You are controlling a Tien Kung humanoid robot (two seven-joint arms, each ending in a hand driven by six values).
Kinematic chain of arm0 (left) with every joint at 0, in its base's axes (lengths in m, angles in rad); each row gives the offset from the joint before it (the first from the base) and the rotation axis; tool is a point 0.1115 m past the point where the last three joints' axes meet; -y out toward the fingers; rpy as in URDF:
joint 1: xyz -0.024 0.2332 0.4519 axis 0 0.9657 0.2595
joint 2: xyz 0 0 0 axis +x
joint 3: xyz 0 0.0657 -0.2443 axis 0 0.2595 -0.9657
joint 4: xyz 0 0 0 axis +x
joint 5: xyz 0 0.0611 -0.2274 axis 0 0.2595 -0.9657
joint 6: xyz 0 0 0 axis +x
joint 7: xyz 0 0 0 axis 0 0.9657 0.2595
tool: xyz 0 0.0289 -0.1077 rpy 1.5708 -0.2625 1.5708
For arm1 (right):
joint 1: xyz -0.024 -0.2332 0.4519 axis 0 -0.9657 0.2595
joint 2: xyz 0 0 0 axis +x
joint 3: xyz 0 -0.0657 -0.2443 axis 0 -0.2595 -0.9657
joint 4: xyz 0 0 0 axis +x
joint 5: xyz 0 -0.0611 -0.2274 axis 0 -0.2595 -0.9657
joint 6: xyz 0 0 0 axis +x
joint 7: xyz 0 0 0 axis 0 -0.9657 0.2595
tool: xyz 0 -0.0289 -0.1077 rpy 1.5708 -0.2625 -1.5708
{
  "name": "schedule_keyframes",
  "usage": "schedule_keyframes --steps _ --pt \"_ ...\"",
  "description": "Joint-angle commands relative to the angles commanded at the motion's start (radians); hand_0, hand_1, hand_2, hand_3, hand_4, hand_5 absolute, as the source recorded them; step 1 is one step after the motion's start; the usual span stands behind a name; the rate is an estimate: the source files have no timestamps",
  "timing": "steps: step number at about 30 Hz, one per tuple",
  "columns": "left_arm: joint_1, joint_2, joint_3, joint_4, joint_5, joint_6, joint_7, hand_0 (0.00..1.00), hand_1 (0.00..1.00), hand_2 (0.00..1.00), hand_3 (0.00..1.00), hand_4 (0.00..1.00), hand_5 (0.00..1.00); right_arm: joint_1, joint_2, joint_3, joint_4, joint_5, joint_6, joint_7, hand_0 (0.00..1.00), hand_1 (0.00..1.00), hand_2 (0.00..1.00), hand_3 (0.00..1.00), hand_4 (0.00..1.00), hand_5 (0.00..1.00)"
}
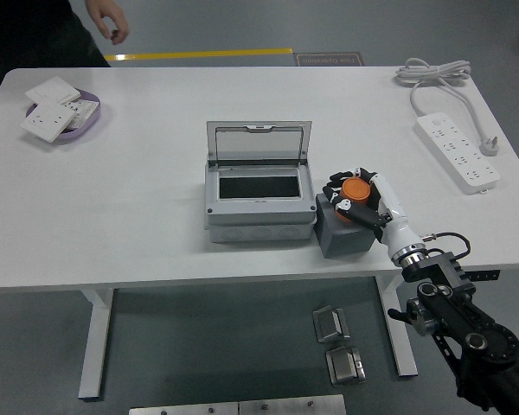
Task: Pick up the cylinder from the cube,place it in the box,flap close box
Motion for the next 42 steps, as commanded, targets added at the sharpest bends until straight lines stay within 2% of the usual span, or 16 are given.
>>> schedule_keyframes --steps 5,6,11,12,17,18,23,24,27,29,30,35,36,41,42 --pt "-0.001 0.001 -0.001 0.0 0.0 0.0 0.0 0.573 0.619 0.6 0.619 0.644 0.142 0.004 0.002 -0.002 0.0 0.0 -0.008 -0.005 0.638 0.599 0.484 0.466 0.608 0.002" --pt "-0.002 0.001 -0.002 0.0 0.001 0.0 0.0 0.573 0.62 0.601 0.617 0.649 0.14 0.004 0.002 -0.002 0.0 0.0 -0.009 -0.007 0.543 0.558 0.442 0.417 0.312 0.002" --pt "-0.002 0.001 -0.002 0.0 0.0 0.0 -0.001 0.573 0.62 0.601 0.617 0.649 0.14 0.006 0.002 -0.005 0.002 0.007 -0.014 -0.011 0.543 0.558 0.442 0.417 0.312 0.002" --pt "-0.001 0.001 -0.002 0.0 0.0 0.0 -0.001 0.573 0.621 0.601 0.617 0.65 0.141 0.006 0.003 -0.005 0.002 0.008 -0.015 -0.011 0.499 0.529 0.413 0.379 0.147 0.002" --pt "-0.001 0.001 -0.004 0.0 0.001 0.001 -0.001 0.573 0.621 0.601 0.617 0.65 0.141 0.009 0.001 -0.009 0.008 0.013 -0.019 -0.008 0.499 0.529 0.413 0.379 0.147 0.002" --pt "0.0 0.001 -0.004 0.0 0.001 0.001 -0.001 0.573 0.622 0.602 0.617 0.653 0.143 0.011 0.001 -0.01 0.009 0.014 -0.02 -0.008 0.431 0.484 0.38 0.313 0.002 0.002" --pt "0.001 0.001 -0.008 0.0 0.006 0.001 0.0 0.573 0.622 0.602 0.617 0.653 0.143 0.024 -0.005 -0.014 0.01 0.019 -0.022 -0.006 0.431 0.484 0.38 0.313 0.002 0.002" --pt "0.001 0.002 -0.009 0.0 0.007 0.001 0.0 0.573 0.623 0.602 0.617 0.657 0.147 0.028 -0.006 -0.015 0.011 0.02 -0.023 -0.005 0.421 0.442 0.353 0.289 0.002 0.002" --pt "0.001 0.002 -0.013 0.0 0.01 0.001 0.001 0.573 0.623 0.602 0.617 0.657 0.147 0.039 -0.011 -0.017 0.02 0.017 -0.031 -0.008 0.421 0.442 0.353 0.289 0.002 0.002" --pt "0.002 0.002 -0.015 0.0 0.011 0.002 0.002 0.573 0.623 0.602 0.617 0.657 0.147 0.048 -0.016 -0.022 0.038 0.004 -0.046 -0.019 0.421 0.442 0.353 0.289 0.002 0.002" --pt "0.002 0.002 -0.016 0.0 0.011 0.002 0.002 0.572 0.623 0.603 0.617 0.662 0.154 0.054 -0.02 -0.026 0.048 -0.008 -0.056 -0.026 0.414 0.412 0.317 0.257 0.002 0.002" --pt "0.008 0.001 -0.02 0.0 0.01 0.005 0.006 0.572 0.623 0.603 0.617 0.662 0.154 0.106 -0.039 -0.087 0.12 -0.119 -0.125 -0.091 0.414 0.412 0.317 0.257 0.002 0.002" --pt "0.009 0.001 -0.021 0.0 0.01 0.005 0.007 0.572 0.623 0.603 0.617 0.665 0.159 0.121 -0.039 -0.105 0.133 -0.146 -0.14 -0.109 0.294 0.34 0.304 0.242 0.002 0.002" --pt "0.009 0.003 -0.027 0.0 0.015 0.006 0.009 0.572 0.623 0.603 0.617 0.665 0.159 0.203 -0.004 -0.201 0.129 -0.303 -0.203 -0.187 0.294 0.34 0.304 0.242 0.002 0.002" --pt "0.009 0.004 -0.028 0.0 0.016 0.006 0.008 0.572 0.623 0.603 0.617 0.665 0.163 0.221 0.009 -0.225 0.119 -0.342 -0.213 -0.206 0.136 0.253 0.294 0.239 0.002 0.002"
